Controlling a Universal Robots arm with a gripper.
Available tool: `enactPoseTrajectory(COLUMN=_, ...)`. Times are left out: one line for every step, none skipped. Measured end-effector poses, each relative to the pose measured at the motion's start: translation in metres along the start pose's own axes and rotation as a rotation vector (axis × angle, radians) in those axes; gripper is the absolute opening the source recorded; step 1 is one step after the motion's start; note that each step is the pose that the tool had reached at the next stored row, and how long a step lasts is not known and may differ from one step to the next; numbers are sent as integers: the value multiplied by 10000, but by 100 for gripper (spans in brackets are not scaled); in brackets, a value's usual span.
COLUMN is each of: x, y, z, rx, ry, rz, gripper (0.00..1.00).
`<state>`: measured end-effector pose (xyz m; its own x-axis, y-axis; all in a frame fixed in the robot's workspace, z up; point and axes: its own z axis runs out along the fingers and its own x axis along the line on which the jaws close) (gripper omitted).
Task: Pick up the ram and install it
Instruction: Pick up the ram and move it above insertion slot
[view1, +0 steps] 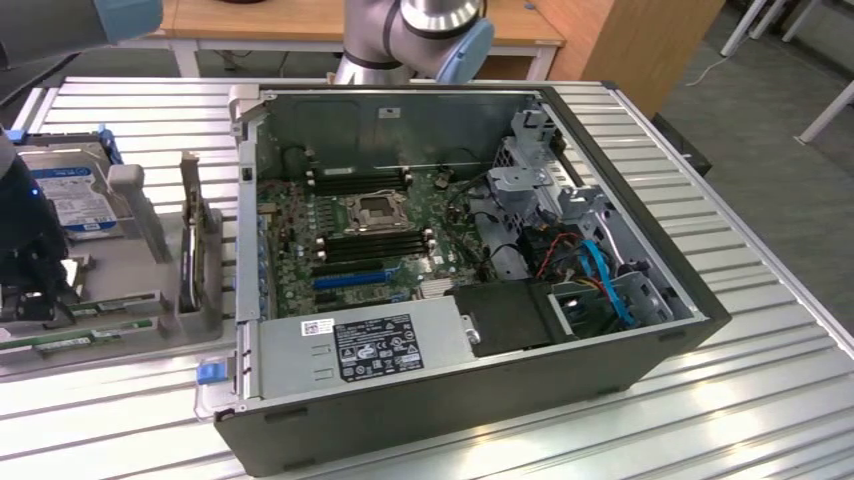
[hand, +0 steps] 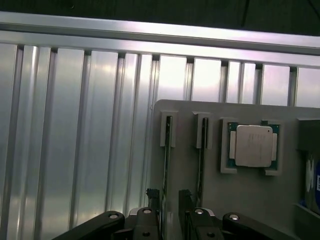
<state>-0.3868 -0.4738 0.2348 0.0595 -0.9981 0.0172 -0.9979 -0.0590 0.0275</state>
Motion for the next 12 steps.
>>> enactPoseTrajectory(x=0, y=-1, z=18, rx=0, ry=0, rz=0, gripper=29)
enactPoseTrajectory(x=0, y=-1, z=36, rx=1, ry=0, rz=0, gripper=29)
enactPoseTrajectory(x=0, y=-1, z=55, rx=0, ry=1, rz=0, gripper=29)
enactPoseTrajectory(x=0, y=-2, z=73, rx=0, ry=0, rz=0, gripper=29)
enactPoseTrajectory(x=0, y=-3, z=91, rx=0, ry=1, rz=0, gripper=29)
enactPoseTrajectory(x=0, y=-3, z=109, rx=0, ry=0, rz=0, gripper=29)
enactPoseTrajectory(x=0, y=-3, z=128, rx=1, ry=0, rz=0, gripper=29)
enactPoseTrajectory(x=0, y=-4, z=146, rx=0, ry=0, rz=0, gripper=29)
enactPoseTrajectory(x=0, y=-5, z=163, rx=1, ry=-1, rz=0, gripper=29)
enactPoseTrajectory(x=0, y=-5, z=183, rx=0, ry=0, rz=0, gripper=29)
enactPoseTrajectory(x=0, y=-5, z=200, rx=0, ry=0, rz=0, gripper=29)
enactPoseTrajectory(x=1, y=-6, z=218, rx=0, ry=0, rz=0, gripper=29)
